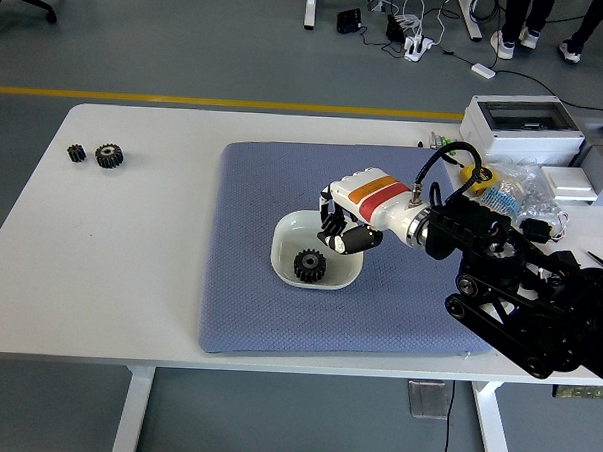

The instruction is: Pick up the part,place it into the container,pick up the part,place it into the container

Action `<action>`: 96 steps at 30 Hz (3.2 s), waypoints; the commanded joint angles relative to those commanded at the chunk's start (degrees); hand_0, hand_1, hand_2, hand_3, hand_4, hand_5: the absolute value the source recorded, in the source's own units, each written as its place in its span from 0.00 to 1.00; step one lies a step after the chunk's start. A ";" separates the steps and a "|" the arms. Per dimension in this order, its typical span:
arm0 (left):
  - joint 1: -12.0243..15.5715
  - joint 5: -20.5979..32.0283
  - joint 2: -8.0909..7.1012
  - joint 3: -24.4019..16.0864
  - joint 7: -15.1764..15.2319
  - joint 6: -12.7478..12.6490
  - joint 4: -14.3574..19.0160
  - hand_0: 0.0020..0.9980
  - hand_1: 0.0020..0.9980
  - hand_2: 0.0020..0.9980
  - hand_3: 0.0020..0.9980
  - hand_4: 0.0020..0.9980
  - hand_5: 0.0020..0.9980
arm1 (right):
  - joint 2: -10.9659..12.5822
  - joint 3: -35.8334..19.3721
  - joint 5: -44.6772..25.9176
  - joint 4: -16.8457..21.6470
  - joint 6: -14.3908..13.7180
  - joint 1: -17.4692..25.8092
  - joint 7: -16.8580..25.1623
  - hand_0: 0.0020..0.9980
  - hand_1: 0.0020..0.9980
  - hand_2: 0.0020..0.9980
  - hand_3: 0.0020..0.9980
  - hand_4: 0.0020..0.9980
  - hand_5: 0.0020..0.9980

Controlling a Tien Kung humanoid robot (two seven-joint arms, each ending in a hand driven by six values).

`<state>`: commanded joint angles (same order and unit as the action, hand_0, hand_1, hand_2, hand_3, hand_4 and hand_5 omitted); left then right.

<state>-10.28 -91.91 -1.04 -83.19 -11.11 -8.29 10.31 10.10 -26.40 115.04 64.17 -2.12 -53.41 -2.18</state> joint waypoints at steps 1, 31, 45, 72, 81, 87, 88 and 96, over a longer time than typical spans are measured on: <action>-0.05 0.00 -0.02 0.00 -0.01 -0.04 0.00 0.67 0.65 0.63 0.56 0.57 0.52 | -0.74 0.97 0.25 -0.13 -0.42 -0.56 0.28 0.37 0.38 0.42 0.46 0.66 0.24; -0.66 -0.76 -0.26 0.43 -0.32 0.10 0.00 0.67 0.65 0.63 0.56 0.57 0.52 | -5.77 6.73 6.31 -9.58 -7.63 -2.24 -2.78 0.48 0.52 0.70 0.77 1.00 0.40; 0.21 -1.43 -0.12 -0.79 -0.12 -0.12 0.00 0.67 0.65 0.63 0.56 0.57 0.52 | 7.54 -8.86 -8.56 -1.29 -11.85 3.58 1.24 0.53 0.63 0.76 0.77 1.00 0.44; 0.74 0.87 0.96 3.26 0.40 1.41 0.00 0.67 0.65 0.62 0.56 0.57 0.52 | 4.32 -54.27 -73.02 13.50 -1.10 44.63 13.75 0.74 0.76 0.82 0.85 1.00 0.89; -0.33 3.20 0.87 4.95 0.81 1.43 0.00 0.67 0.65 0.63 0.56 0.57 0.52 | 1.25 -55.90 -68.68 12.10 -2.86 44.98 13.34 0.78 0.77 0.81 0.81 1.00 0.90; -0.58 3.47 0.82 4.82 0.94 1.32 0.00 0.67 0.65 0.63 0.56 0.57 0.52 | 1.36 -56.11 -68.66 12.02 -4.09 44.36 14.28 0.82 0.79 0.81 0.82 1.00 0.89; -0.59 3.66 0.80 4.87 0.97 1.28 0.00 0.67 0.65 0.63 0.56 0.57 0.52 | 1.36 -55.92 -68.95 11.78 -4.30 44.22 14.59 0.82 0.79 0.81 0.82 1.00 0.89; -0.64 3.67 0.83 4.90 0.89 1.36 0.00 0.67 0.65 0.63 0.56 0.57 0.53 | 0.09 -54.36 -71.22 7.96 -5.20 42.86 15.94 0.84 0.81 0.83 0.83 1.00 0.89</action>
<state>-10.92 -88.24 -0.21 -78.29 -10.22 -6.93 10.31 10.19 -80.76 43.82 72.13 -7.32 -10.56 13.76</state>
